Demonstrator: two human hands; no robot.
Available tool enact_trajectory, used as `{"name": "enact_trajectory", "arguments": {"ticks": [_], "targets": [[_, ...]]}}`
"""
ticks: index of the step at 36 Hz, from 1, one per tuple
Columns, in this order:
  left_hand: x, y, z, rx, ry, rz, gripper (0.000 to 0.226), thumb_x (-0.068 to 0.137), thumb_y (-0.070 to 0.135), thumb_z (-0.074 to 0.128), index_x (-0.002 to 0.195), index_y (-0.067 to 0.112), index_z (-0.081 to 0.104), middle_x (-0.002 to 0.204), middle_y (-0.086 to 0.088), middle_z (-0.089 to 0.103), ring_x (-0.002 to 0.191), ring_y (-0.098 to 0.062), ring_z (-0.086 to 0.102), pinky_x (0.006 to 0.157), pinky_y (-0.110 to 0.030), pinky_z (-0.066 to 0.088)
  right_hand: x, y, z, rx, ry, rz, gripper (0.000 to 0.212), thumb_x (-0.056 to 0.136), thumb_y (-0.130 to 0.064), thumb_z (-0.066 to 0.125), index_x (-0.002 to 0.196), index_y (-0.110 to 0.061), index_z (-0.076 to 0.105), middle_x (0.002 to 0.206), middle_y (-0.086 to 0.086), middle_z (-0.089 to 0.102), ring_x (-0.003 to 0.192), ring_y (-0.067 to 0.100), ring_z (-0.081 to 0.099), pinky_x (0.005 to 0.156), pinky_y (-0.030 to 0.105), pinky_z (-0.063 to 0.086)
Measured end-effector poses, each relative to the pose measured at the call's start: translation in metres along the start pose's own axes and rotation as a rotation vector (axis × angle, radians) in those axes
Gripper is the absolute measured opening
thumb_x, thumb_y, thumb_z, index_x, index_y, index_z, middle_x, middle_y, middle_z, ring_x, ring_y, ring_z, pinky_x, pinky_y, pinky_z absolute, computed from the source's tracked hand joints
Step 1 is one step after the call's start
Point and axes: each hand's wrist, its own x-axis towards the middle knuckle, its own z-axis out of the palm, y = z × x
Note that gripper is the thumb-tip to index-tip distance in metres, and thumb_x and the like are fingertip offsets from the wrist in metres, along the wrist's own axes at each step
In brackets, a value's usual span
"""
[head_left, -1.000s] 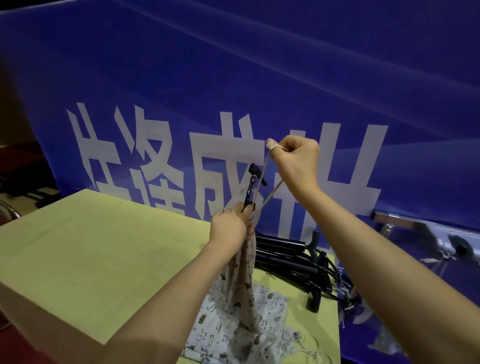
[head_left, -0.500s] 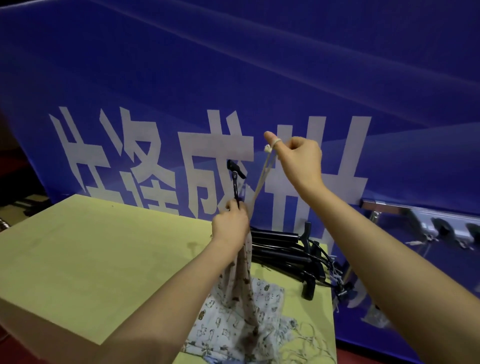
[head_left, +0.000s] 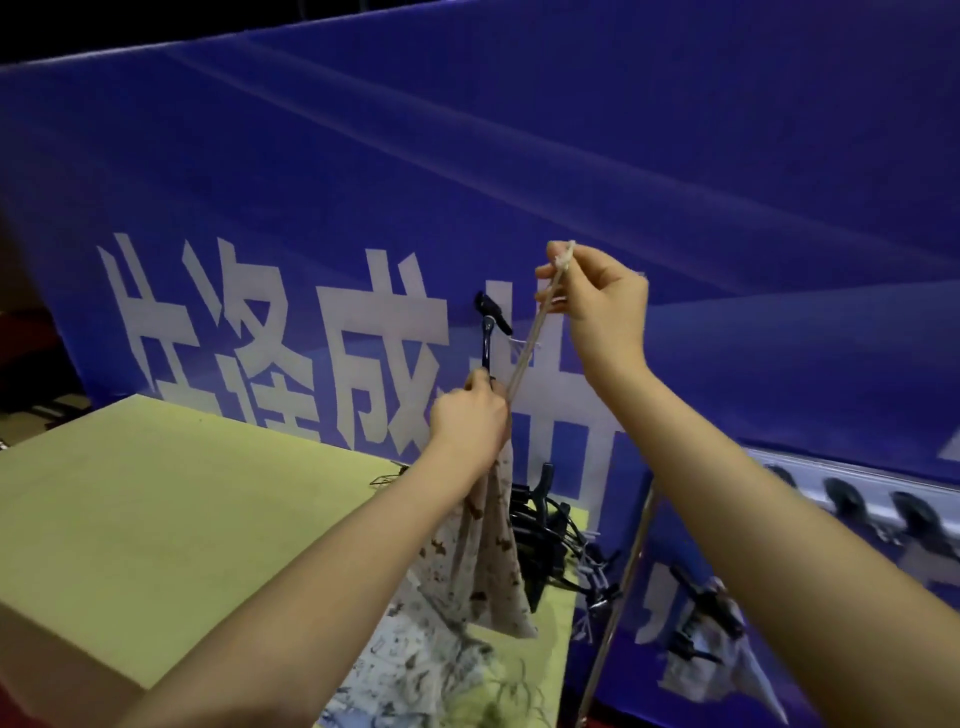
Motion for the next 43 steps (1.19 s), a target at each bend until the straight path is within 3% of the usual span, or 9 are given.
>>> {"name": "enact_trajectory", "arguments": {"ticks": [7,15,18,23,26,28,31,37,43], "targets": [[-0.017,0.084,-0.042,-0.017,0.007,-0.002,0.037,0.098,0.018,0.04,0.132,0.004,0.041,0.134,-0.016,0.038,0.095,-0.033,0.064,0.063,-0.035,0.038,0.0,-0.03,-0.085,0.018,0.015,-0.024,0.017,0.095,-0.014,0.055,0.102,-0.003,0.067,0.079,0.005,0.066,0.063,0.015,0.062,0.062,0.025,0.057],[-0.04,0.17,-0.043,-0.144,-0.077,-0.037,0.042,0.099,0.034,0.04,0.131,0.007,0.042,0.132,-0.013,0.039,0.095,-0.03,0.063,0.063,-0.035,0.04,-0.021,-0.04,-0.169,0.037,-0.035,0.073,0.022,0.094,0.003,0.041,0.101,-0.004,0.061,0.077,0.006,0.059,0.051,0.01,0.057,0.056,0.026,0.056],[-0.051,0.196,-0.036,-0.263,-0.167,-0.096,0.049,0.097,0.042,0.04,0.132,0.007,0.042,0.128,-0.013,0.039,0.104,-0.033,0.059,0.073,-0.038,0.046,-0.031,-0.033,-0.192,-0.04,-0.066,0.116,0.023,0.089,0.005,0.042,0.093,-0.005,0.062,0.063,0.004,0.049,0.042,0.009,0.044,0.044,0.022,0.043],[-0.067,0.236,-0.024,-0.368,-0.483,-0.074,0.066,0.094,0.056,0.039,0.138,0.008,0.038,0.145,-0.018,0.03,0.122,-0.035,0.049,0.091,-0.04,0.045,-0.053,-0.009,-0.223,-0.157,-0.183,0.235,0.021,0.089,0.001,0.051,0.079,-0.013,0.063,0.047,-0.012,0.047,0.041,0.005,0.036,0.042,0.019,0.034],[-0.074,0.248,-0.015,-0.445,-0.648,0.013,0.072,0.088,0.063,0.043,0.135,0.008,0.041,0.134,-0.018,0.05,0.118,-0.032,0.054,0.093,-0.038,0.047,-0.068,0.008,-0.238,-0.214,-0.257,0.365,0.012,0.088,-0.002,0.058,0.077,-0.005,0.064,0.051,0.0,0.048,0.04,0.007,0.035,0.042,0.018,0.032],[-0.077,0.254,-0.011,-0.555,-0.653,0.039,0.066,0.087,0.062,0.048,0.12,0.005,0.053,0.108,-0.016,0.066,0.095,-0.031,0.065,0.079,-0.036,0.053,-0.079,0.022,-0.253,-0.245,-0.273,0.432,0.016,0.085,0.001,0.059,0.07,-0.004,0.061,0.048,0.003,0.044,0.036,0.007,0.031,0.038,0.016,0.025],[-0.079,0.263,-0.01,-0.731,-0.573,0.026,0.048,0.09,0.047,0.054,0.104,0.001,0.059,0.094,-0.02,0.07,0.072,-0.031,0.066,0.061,-0.035,0.051,-0.095,0.041,-0.278,-0.282,-0.27,0.506,0.025,0.084,0.004,0.057,0.063,-0.007,0.062,0.043,0.002,0.037,0.034,0.008,0.028,0.038,0.017,0.022],[-0.073,0.293,-0.004,-0.924,-0.484,0.07,0.028,0.088,0.027,0.061,0.107,0.007,0.06,0.106,-0.012,0.065,0.101,-0.028,0.06,0.071,-0.027,0.039,-0.123,0.061,-0.318,-0.444,-0.358,0.569,0.023,0.083,0.005,0.057,0.062,-0.002,0.061,0.033,-0.011,0.046,0.036,-0.003,0.043,0.041,0.009,0.031],[-0.07,0.321,0.017,-1.095,-0.539,0.028,0.013,0.087,0.017,0.062,0.094,0.007,0.066,0.086,-0.017,0.064,0.074,-0.021,0.054,0.065,-0.029,0.042,-0.129,0.084,-0.348,-0.552,-0.347,0.592,0.02,0.084,-0.001,0.059,0.065,-0.006,0.063,0.036,-0.015,0.049,0.037,-0.002,0.042,0.041,0.008,0.03]]}}
